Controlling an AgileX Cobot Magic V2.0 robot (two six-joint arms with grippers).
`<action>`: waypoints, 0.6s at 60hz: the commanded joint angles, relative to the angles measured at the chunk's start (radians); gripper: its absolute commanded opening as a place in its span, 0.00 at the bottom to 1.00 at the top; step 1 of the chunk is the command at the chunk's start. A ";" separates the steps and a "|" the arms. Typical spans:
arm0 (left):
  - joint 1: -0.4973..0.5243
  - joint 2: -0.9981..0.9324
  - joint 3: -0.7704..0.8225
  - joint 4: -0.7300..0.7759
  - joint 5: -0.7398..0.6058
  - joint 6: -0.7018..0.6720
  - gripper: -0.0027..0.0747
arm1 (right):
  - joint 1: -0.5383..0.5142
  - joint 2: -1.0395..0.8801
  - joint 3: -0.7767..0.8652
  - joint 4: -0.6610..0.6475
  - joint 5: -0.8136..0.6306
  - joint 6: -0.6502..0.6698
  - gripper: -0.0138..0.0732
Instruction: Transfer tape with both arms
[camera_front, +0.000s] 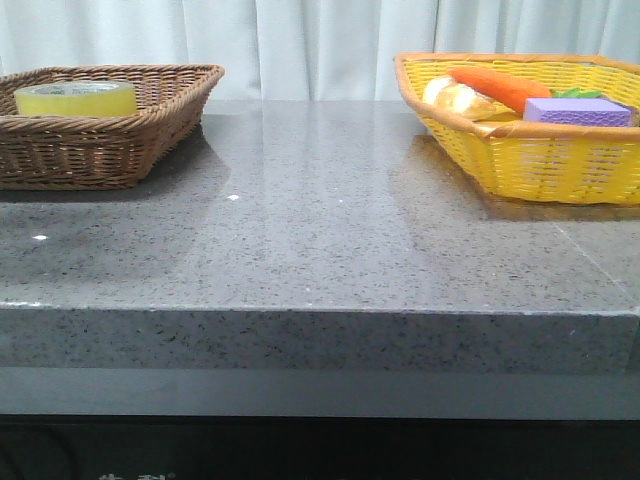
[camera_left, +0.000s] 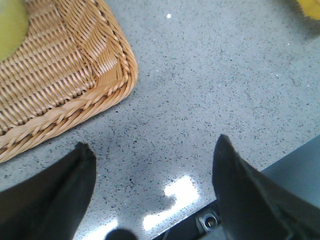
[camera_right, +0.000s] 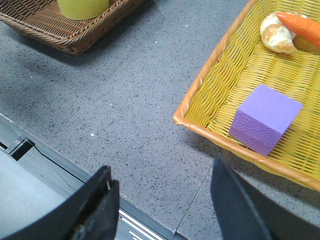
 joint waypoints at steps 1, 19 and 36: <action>-0.010 -0.109 0.042 -0.020 -0.123 0.039 0.67 | -0.006 -0.002 -0.028 0.003 -0.070 -0.008 0.66; -0.010 -0.374 0.286 -0.028 -0.248 0.071 0.67 | -0.006 -0.002 -0.028 0.003 -0.075 -0.008 0.66; -0.010 -0.449 0.365 -0.030 -0.263 0.071 0.67 | -0.006 -0.002 -0.028 0.003 -0.069 -0.008 0.66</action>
